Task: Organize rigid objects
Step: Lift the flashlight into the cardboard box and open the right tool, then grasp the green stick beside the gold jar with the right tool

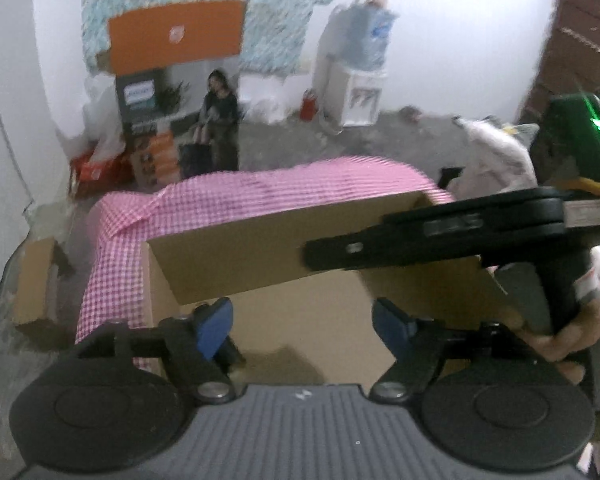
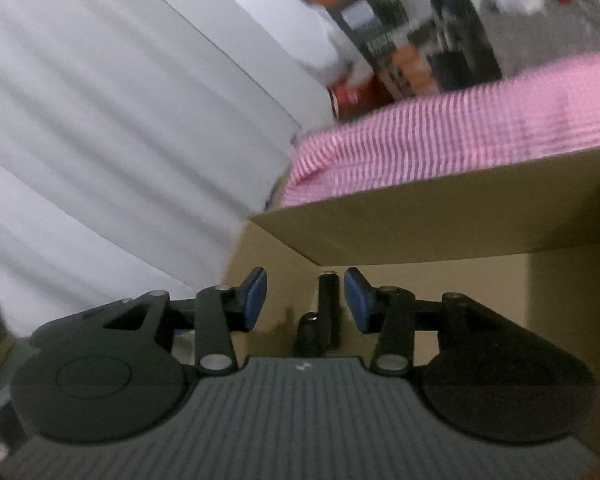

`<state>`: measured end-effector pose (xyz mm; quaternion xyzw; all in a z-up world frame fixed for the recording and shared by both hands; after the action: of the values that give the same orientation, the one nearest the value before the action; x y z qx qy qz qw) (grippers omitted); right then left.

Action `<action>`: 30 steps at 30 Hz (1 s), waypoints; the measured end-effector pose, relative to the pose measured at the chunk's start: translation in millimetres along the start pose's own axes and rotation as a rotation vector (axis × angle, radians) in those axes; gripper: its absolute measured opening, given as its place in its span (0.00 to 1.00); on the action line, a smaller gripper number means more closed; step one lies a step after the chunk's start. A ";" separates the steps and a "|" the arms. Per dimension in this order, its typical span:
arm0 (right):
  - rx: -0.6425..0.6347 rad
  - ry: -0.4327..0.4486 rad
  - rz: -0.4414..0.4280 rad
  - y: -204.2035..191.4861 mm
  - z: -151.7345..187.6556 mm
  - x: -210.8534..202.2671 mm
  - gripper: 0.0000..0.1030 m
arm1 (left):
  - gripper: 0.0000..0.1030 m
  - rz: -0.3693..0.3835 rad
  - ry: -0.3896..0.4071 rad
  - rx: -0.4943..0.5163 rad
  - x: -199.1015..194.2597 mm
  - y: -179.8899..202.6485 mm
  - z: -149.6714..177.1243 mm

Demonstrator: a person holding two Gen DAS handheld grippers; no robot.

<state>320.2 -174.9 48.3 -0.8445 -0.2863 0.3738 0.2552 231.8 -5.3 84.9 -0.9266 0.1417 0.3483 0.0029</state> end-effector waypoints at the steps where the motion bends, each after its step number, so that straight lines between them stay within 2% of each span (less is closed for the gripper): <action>1: -0.007 0.020 -0.001 -2.3 1.4 -16.5 0.43 | 0.80 0.016 0.017 0.010 -11.6 6.4 3.1; 5: -0.050 0.124 -0.008 -10.1 28.4 -102.2 0.46 | 0.85 0.091 0.061 0.052 -48.6 33.0 24.1; 8: -0.059 0.168 -0.003 5.4 61.6 -170.5 0.47 | 0.86 0.147 0.059 0.096 -64.0 58.9 48.4; 13: -0.025 0.166 0.054 30.0 131.0 -217.8 0.47 | 0.86 0.210 0.008 0.138 -57.3 94.7 99.0; 16: 0.004 0.148 0.120 44.9 173.6 -208.7 0.47 | 0.80 0.234 -0.055 0.173 -38.5 119.0 133.1; 18: 0.038 0.128 0.151 52.2 194.3 -192.6 0.47 | 0.69 0.238 -0.100 0.182 -24.3 127.5 151.4; 21: 0.070 0.095 0.187 60.4 216.3 -174.3 0.45 | 0.57 0.207 -0.144 0.201 -2.3 131.9 167.1; 24: 0.057 0.064 0.221 63.2 224.2 -158.9 0.42 | 0.53 0.185 -0.159 0.218 10.5 131.2 175.0; 27: 0.041 0.032 0.233 65.2 225.5 -141.1 0.35 | 0.40 0.183 -0.174 0.239 18.9 133.8 177.3; 29: 0.030 0.011 0.245 66.1 222.7 -126.7 0.29 | 0.39 0.182 -0.182 0.247 24.0 134.8 178.4; 30: 0.026 0.001 0.249 66.9 223.7 -123.4 0.28 | 0.35 0.183 -0.185 0.252 26.3 135.8 178.4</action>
<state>97.2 -256.8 -67.0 -0.8702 -0.1744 0.4060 0.2180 99.7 -123.9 -54.6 -0.8663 0.2671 0.4102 0.1001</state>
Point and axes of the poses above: each gripper's, at about its wrist camera, not at the fingertips, and x roughly the way its jaws point, y to its right, z to its underside, the point moved 2 cm from there along x, roughly the way its jaws point, and after that the axes turned 6 degrees about y, right-handed, at the moved point
